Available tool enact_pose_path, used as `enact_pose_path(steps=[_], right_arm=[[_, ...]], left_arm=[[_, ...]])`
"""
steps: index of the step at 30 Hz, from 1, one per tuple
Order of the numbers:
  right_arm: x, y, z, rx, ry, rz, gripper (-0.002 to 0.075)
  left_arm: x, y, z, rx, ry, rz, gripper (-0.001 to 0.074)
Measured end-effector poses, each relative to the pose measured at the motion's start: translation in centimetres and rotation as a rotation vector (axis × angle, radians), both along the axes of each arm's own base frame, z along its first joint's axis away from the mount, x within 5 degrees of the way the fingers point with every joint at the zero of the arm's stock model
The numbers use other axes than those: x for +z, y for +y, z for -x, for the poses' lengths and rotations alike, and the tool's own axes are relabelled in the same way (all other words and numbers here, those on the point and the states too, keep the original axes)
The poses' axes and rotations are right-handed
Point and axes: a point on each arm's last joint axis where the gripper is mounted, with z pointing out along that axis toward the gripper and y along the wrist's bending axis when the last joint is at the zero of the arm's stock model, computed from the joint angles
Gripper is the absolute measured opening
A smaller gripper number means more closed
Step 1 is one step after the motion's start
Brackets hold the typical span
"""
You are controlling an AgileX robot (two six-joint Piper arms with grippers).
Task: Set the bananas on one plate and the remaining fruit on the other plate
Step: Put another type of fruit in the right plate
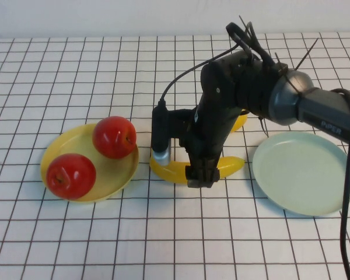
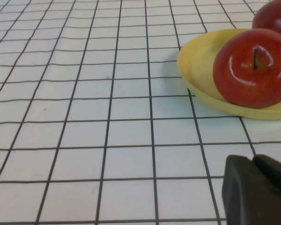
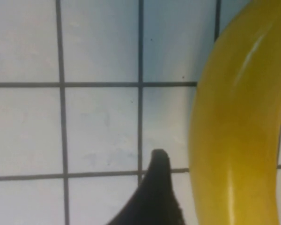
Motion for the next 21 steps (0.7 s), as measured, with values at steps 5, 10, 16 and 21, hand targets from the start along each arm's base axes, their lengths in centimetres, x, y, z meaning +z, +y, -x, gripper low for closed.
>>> enact_pose_path(steps=[5, 10, 16, 21], right_arm=[[-1.1, 0.3, -0.4, 0.009, -0.002, 0.003, 0.0571], [-2.4, 0.6, -0.6, 0.006, 0.02, 0.004, 0.0515], [-2.8, 0.6, -0.6, 0.007, 0.032, 0.01, 0.033], [-1.4, 0.2, -0.4, -0.023, 0.017, 0.014, 0.0329]], left_arm=[[0.0, 0.0, 0.0, 0.0, 0.0, 0.0, 0.0], [0.0, 0.0, 0.0, 0.0, 0.0, 0.0, 0.0], [0.0, 0.0, 0.0, 0.0, 0.0, 0.0, 0.0001], [0.0, 0.0, 0.0, 0.0, 0.0, 0.0, 0.0]])
